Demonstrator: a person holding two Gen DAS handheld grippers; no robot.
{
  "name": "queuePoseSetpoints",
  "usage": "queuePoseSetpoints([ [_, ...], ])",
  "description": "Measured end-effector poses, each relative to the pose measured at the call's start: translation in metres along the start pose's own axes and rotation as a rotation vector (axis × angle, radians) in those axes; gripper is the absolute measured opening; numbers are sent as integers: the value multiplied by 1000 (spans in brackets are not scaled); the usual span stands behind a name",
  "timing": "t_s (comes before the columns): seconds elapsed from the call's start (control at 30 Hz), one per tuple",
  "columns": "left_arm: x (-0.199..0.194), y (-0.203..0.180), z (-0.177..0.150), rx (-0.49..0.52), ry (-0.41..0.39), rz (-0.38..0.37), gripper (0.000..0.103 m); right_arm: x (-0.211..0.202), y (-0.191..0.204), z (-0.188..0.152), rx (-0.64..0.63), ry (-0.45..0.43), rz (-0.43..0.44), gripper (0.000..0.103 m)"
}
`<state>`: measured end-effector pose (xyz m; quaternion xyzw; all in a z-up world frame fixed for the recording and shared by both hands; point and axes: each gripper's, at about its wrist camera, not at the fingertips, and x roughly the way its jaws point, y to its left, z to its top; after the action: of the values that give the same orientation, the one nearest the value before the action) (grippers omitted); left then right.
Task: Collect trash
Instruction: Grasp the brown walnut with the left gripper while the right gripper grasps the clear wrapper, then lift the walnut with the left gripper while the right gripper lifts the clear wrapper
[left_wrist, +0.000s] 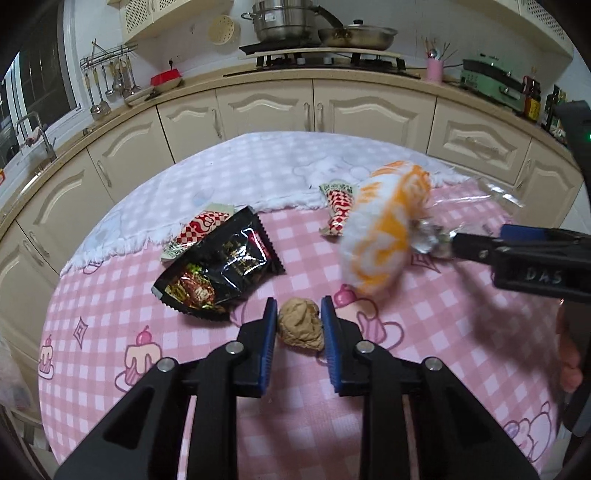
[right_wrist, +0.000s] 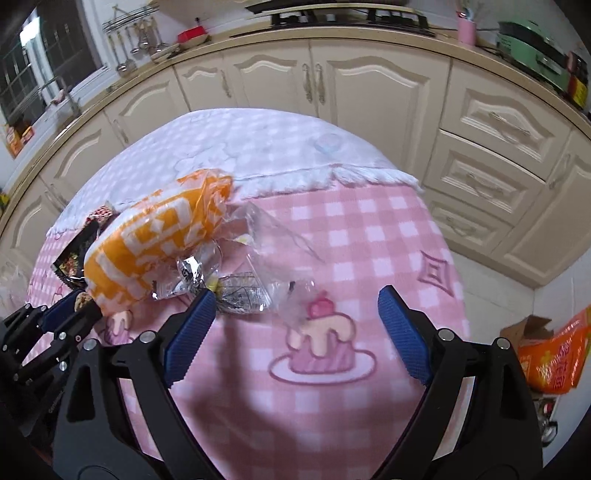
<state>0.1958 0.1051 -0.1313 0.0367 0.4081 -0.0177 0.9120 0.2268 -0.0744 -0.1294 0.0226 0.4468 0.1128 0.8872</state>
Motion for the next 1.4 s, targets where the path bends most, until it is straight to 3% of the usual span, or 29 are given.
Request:
queuePoseSetpoints([
  [0.07,0,3,0,-14,2,-13,23,0,6,-1,-15,-18,31,65],
  [0.13,1,7,0,-29,3,-18,23,1,9,0,-16,-25,119,22],
  [0.2,1,11,0,-44,4,-23,23,5,11,-1,-12,-7,167,6],
  [0.33,2,15,1,-61,5,-28,23,3,15,0,-11,-25,177,4],
  [0.47,-1,17,1,-66,-5,-37,23,6,7,0,81,47,198,8],
  [0.5,-2,17,1,-66,-7,-39,23,6,-1,0,149,64,246,22],
  [0.53,-3,17,1,-65,-10,-44,23,2,-8,0,200,58,281,54],
  [0.6,-4,17,1,-65,-13,-52,23,-16,-12,0,230,-42,206,90],
  [0.67,-5,18,1,-69,-14,-60,23,-28,-3,5,151,-112,106,90],
  [0.83,-9,22,0,-81,-26,-75,23,-6,27,17,5,-43,20,90],
  [1.03,-8,29,0,-102,-23,-81,23,29,50,23,-100,-6,-24,90],
  [1.07,-7,29,0,-106,-20,-80,23,31,50,20,-106,-18,-22,87],
  [1.13,-6,33,0,-116,-15,-81,24,31,46,21,-86,-27,47,44],
  [1.4,-3,37,2,-121,-15,-102,24,11,49,16,-61,-104,73,30],
])
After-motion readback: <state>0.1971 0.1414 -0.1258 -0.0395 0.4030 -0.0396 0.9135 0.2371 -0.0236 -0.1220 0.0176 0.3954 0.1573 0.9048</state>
